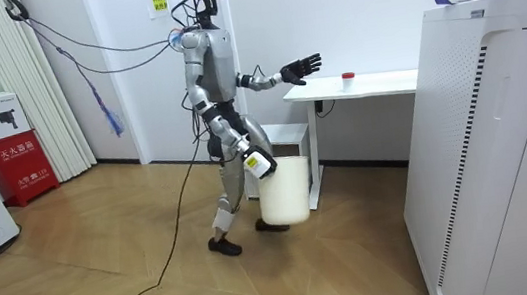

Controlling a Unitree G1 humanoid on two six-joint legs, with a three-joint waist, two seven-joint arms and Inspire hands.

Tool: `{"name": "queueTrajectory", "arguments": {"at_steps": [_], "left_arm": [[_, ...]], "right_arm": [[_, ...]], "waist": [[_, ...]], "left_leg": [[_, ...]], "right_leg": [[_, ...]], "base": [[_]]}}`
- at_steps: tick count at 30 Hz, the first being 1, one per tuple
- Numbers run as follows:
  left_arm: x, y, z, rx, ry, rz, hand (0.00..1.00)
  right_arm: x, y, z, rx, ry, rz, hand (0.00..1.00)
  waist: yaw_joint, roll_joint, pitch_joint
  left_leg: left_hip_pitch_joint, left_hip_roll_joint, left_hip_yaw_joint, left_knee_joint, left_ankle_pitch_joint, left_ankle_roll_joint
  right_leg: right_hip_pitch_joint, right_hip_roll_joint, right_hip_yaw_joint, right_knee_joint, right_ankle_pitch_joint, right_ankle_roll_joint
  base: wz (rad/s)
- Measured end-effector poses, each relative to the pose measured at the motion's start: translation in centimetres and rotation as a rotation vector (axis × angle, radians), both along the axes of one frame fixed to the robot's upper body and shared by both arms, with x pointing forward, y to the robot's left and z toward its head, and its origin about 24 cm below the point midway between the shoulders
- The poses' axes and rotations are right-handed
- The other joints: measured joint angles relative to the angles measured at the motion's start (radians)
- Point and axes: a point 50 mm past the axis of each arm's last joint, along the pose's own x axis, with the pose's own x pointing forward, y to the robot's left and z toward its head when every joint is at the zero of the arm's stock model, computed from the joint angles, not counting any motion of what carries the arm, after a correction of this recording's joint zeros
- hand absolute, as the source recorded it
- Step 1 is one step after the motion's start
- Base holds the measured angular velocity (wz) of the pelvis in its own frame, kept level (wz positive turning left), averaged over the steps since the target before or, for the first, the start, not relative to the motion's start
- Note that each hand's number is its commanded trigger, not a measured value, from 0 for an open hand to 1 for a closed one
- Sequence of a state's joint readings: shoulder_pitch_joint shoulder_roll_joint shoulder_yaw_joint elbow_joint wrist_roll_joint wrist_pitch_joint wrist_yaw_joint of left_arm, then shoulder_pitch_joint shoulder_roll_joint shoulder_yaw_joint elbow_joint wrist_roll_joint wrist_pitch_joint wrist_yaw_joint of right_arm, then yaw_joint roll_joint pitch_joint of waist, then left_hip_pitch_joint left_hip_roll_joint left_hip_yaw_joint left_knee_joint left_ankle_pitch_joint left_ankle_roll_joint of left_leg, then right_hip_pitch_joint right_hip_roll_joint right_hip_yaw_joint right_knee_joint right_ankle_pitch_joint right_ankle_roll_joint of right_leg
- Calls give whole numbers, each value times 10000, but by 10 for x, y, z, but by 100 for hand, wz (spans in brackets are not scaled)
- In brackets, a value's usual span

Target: Pick garbage

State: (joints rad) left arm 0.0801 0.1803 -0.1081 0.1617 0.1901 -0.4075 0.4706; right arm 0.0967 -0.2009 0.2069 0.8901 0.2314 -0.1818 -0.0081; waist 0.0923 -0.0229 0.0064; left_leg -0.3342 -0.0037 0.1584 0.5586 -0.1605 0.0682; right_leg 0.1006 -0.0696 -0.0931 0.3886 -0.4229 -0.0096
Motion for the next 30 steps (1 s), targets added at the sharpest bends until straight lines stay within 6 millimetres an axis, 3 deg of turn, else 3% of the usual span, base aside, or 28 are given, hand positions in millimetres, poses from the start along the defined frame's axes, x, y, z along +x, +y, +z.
{"name": "queueTrajectory", "arguments": {"at_steps": [4, 7, 8, 9, 10, 11, 12, 13, 15, 16, 17, 18, 19, 20, 21, 24, 30], "left_arm": [[0, 0, 1, -25, -33, 1, 0], [1, 1, 2, -9, -89, 45, 0], [1, 2, 3, 3, -112, 90, 0], [1, 2, 2, 10, -106, 83, 0], [1, 2, 3, 20, -112, 91, 0], [0, 3, 3, 38, -142, 154, 0], [0, 4, 3, 40, -214, 320, 0], [0, 5, 3, 42, -248, 424, 0], [-1, 7, 7, -9, -499, 706, 0], [-1, 7, 8, -44, -575, 734, 0], [-1, 7, 9, -87, -697, 804, 0], [-1, 7, 9, -96, -736, 884, 0], [-1, 7, 9, -101, -756, 930, 0], [-2, 7, 7, -117, -713, 986, 0], [-5, 7, 6, 57, -642, 986, 0], [-11, 9, 1, 598, -416, 958, 0], [-19, 12, -4, 717, -140, 1030, 0]], "right_arm": [[2, 4, 1, 61, -64, 145, 100], [1, 3, 1, 19, -44, 115, 100], [2, 2, 1, -40, -50, 95, 100], [2, 1, 1, -108, -61, 40, 100], [2, 1, 1, -117, -57, 27, 100], [1, 1, 1, -174, -47, 19, 100], [2, 1, 1, -176, -63, 42, 100], [2, 1, 1, -158, -83, 12, 100], [1, -1, 1, -146, -56, -17, 100], [1, -1, 1, -128, -35, -1, 100], [1, -1, 1, -127, -29, -2, 100], [1, -1, 1, -130, -25, 24, 100], [1, -1, 1, -131, -27, 63, 100], [1, 0, 1, -134, -17, 112, 100], [-1, 1, 0, -69, 53, 162, 100], [1, 2, -1, 49, 118, 436, 100], [-1, 5, -2, 199, 212, 795, 100]], "waist": [[15, -183, 77], [64, -342, 9], [107, -413, -8], [151, -377, -14], [197, -332, -4], [131, -223, 28], [195, -119, 51], [206, -70, 74], [146, 131, 96], [104, 144, 97], [-11, 157, 92], [-69, 119, 69], [-63, 82, 69], [-69, 62, 61], [-42, 51, 12], [-5, -2, 23], [-29, -103, -9]], "left_leg": [[88, -439, -59, 259, -684, 155], [232, -808, -26, 423, -1160, 417], [363, -969, -29, 565, -1352, 533], [541, -999, -63, 713, -1552, 616], [649, -1004, -131, 746, -1633, 644], [858, -999, -346, 746, -1759, 690], [1082, -1010, -579, 608, -1821, 711], [1192, -1007, -675, 497, -1829, 715], [1432, -928, -1160, 190, -1783, 728], [1458, -929, -1303, 133, -1769, 731], [1501, -915, -1563, 59, -1739, 711], [1589, -932, -1745, -75, -1726, 685], [1663, -951, -1790, -154, -1720, 669], [1845, -963, -1958, -288, -1730, 598], [2088, -910, -2037, -576, -1661, 481], [2608, -685, -2178, -1294, -1523, 260], [2964, -410, -2232, -1841, -1453, 134]], "right_leg": [[-86, -438, 55, 833, -578, 280], [-971, -1066, -195, 3448, -544, 578], [-1400, -1365, -219, 4701, -174, 877], [-1741, -1486, -217, 5711, 498, 837], [-1867, -1516, -255, 6070, 906, 780], [-2042, -1529, -382, 6573, 1770, 745], [-2280, -1475, -406, 6935, 2085, 747], [-2424, -1437, -412, 6997, 1971, 751], [-3134, -1204, -484, 6318, 1161, 774], [-3239, -1116, -474, 5796, 1022, 776], [-3286, -941, -453, 4433, 892, 775], [-3267, -825, -443, 2919, 925, 766], [-3258, -799, -433, 2250, 1045, 722], [-3204, -652, -421, 1571, 1686, 700], [-2869, -608, -506, 1197, 1723, 673], [-2234, -297, -654, 309, 1882, 534], [-1630, 71, -763, -713, 2013, 395]], "base": [[4], [17], [23], [22], [27], [27], [26], [32], [54], [70], [71], [61], [45], [28], [17], [8], [2]]}}
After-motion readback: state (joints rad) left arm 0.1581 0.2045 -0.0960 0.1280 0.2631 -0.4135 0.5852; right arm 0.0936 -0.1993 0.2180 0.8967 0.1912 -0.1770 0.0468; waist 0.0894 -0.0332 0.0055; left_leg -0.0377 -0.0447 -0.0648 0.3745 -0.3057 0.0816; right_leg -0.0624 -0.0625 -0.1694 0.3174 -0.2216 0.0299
